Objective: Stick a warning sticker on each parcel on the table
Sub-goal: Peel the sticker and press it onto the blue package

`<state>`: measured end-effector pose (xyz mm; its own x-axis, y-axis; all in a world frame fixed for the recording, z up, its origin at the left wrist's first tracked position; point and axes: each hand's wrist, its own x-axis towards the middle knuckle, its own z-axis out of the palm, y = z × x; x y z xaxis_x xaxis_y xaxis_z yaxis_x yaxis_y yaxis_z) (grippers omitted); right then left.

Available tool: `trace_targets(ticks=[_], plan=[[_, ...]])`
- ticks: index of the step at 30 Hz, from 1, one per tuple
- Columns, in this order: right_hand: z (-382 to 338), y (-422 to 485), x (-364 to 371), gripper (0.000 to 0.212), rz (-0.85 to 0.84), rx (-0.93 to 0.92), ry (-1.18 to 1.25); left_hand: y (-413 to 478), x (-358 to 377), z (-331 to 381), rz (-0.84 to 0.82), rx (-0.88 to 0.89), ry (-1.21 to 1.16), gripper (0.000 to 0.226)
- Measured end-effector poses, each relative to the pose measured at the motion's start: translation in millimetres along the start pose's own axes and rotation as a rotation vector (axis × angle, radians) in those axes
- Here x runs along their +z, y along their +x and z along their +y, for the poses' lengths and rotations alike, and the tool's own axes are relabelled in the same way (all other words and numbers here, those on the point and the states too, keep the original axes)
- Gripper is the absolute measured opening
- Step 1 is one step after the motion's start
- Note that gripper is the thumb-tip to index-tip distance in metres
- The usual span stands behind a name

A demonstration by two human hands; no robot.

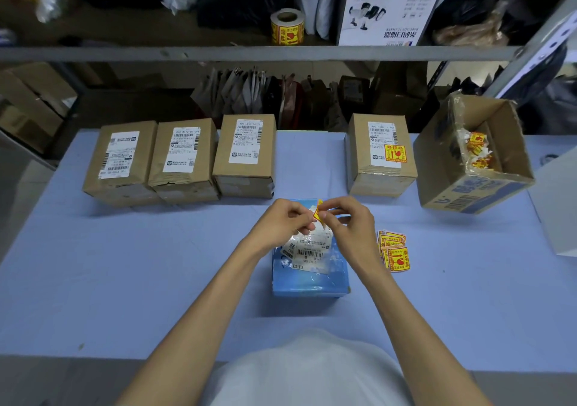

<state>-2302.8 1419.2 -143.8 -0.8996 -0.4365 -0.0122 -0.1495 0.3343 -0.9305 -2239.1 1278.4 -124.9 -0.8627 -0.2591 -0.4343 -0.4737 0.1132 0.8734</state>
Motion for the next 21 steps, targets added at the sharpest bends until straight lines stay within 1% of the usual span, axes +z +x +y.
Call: trace_targets(ticks=[4, 8, 14, 21], plan=[[6.8, -1.4, 5.0, 0.012, -0.041, 0.023, -0.008, 0.3, 1.0, -1.9, 0.013, 0.026, -0.04, 0.019], [8.7, -1.3, 5.9, 0.016, -0.059, 0.052, 0.061, 1.4, 0.1, -3.4, 0.012, 0.041, -0.049, 0.014], [8.4, -1.0, 7.3, 0.015, -0.044, 0.1, 0.203, 1.4, 1.4, -4.1, 0.013, 0.049, -0.133, 0.015], [8.8, -1.1, 8.0, 0.011, -0.049, 0.116, 0.246, 3.3, 1.9, -6.7, 0.005, 0.034, -0.148, 0.011]])
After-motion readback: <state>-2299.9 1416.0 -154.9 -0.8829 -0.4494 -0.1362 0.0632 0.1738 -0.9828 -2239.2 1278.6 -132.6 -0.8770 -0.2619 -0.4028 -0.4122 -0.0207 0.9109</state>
